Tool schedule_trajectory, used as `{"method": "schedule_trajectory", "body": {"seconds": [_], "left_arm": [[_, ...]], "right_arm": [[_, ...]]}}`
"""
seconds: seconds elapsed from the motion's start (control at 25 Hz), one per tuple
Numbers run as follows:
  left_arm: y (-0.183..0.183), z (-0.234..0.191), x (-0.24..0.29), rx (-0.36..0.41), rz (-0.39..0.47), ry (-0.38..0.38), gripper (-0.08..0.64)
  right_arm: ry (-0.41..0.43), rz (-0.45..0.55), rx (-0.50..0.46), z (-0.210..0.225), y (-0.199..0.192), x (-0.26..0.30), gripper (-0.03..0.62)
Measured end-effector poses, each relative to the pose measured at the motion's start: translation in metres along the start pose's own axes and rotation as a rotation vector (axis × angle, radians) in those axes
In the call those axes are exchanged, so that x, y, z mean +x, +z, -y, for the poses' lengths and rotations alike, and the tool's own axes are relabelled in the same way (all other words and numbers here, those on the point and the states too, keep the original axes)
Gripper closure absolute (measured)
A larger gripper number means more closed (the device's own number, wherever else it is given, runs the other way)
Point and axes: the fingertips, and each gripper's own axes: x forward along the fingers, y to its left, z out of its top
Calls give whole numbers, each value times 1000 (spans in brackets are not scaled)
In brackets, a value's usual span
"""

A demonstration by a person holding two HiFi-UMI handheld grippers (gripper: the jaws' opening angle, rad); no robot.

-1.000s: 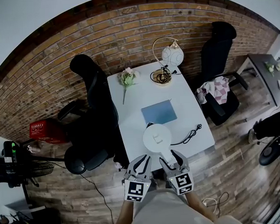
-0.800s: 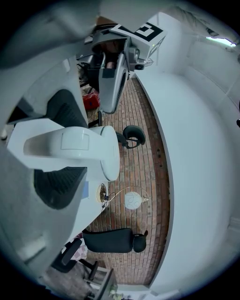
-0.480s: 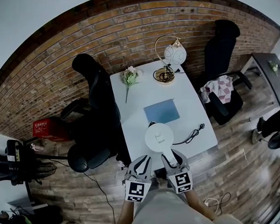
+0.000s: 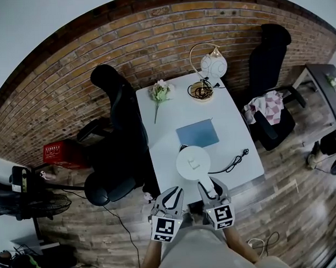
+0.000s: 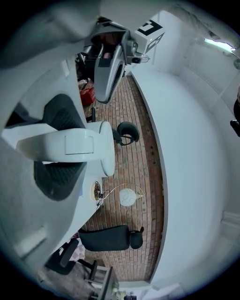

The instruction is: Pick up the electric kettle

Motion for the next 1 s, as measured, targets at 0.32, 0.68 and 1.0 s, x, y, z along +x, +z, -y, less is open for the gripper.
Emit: {"method": "schedule_trajectory", "body": {"seconds": [0.32,0.68,1.0], "left_arm": [[-1,1,0,8,3,1,518],[-8,-8,9,6,-2,34,518],[-47,-12,72,-8,-18,-23,277]], "right_arm": [[6,28,-11,6,6,4,437],[33,107,-20,9,27,13,439],[45,116,-7,11,27,13,440]]}}
